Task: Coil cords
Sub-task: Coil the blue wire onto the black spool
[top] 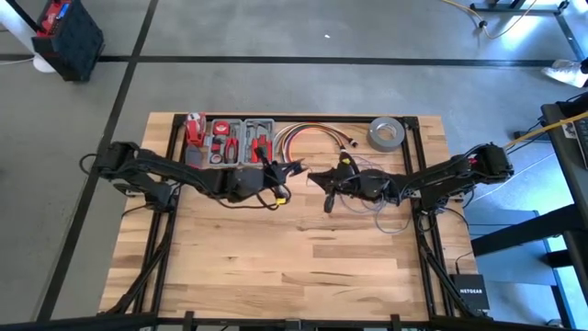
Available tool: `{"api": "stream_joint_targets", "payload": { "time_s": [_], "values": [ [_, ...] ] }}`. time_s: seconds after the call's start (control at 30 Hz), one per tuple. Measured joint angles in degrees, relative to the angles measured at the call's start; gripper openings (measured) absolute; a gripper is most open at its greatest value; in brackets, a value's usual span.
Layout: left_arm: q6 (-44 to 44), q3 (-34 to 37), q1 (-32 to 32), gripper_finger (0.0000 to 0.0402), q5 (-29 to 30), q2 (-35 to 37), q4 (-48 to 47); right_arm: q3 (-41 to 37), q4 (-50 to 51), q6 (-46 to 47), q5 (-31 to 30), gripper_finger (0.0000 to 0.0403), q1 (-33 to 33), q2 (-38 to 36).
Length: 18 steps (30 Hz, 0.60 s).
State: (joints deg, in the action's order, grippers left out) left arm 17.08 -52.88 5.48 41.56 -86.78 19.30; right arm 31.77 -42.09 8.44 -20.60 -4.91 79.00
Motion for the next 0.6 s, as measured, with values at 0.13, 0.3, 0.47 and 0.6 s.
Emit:
{"api": "stream_joint_targets", "payload": {
  "time_s": [0.13,0.3,0.47,0.6],
  "values": [
    [0.37,-0.02,0.07,0.0000,0.83,-0.05,1.96,0.04,-3.67,0.36,1.41,0.0001,-0.81,1.75],
    [1.34,-0.04,0.09,0.0000,0.18,-0.95,6.55,2.94,-7.20,0.36,2.26,0.0001,-1.27,7.42],
    [4.01,0.02,0.48,0.0000,-0.24,-4.10,11.12,6.98,-9.59,-1.84,1.56,0.0001,-1.60,12.14],
    [4.13,0.00,0.90,0.0000,-0.39,-4.16,12.46,8.94,-8.78,-4.06,-0.82,0.0001,-1.49,13.47]
  ]
}}
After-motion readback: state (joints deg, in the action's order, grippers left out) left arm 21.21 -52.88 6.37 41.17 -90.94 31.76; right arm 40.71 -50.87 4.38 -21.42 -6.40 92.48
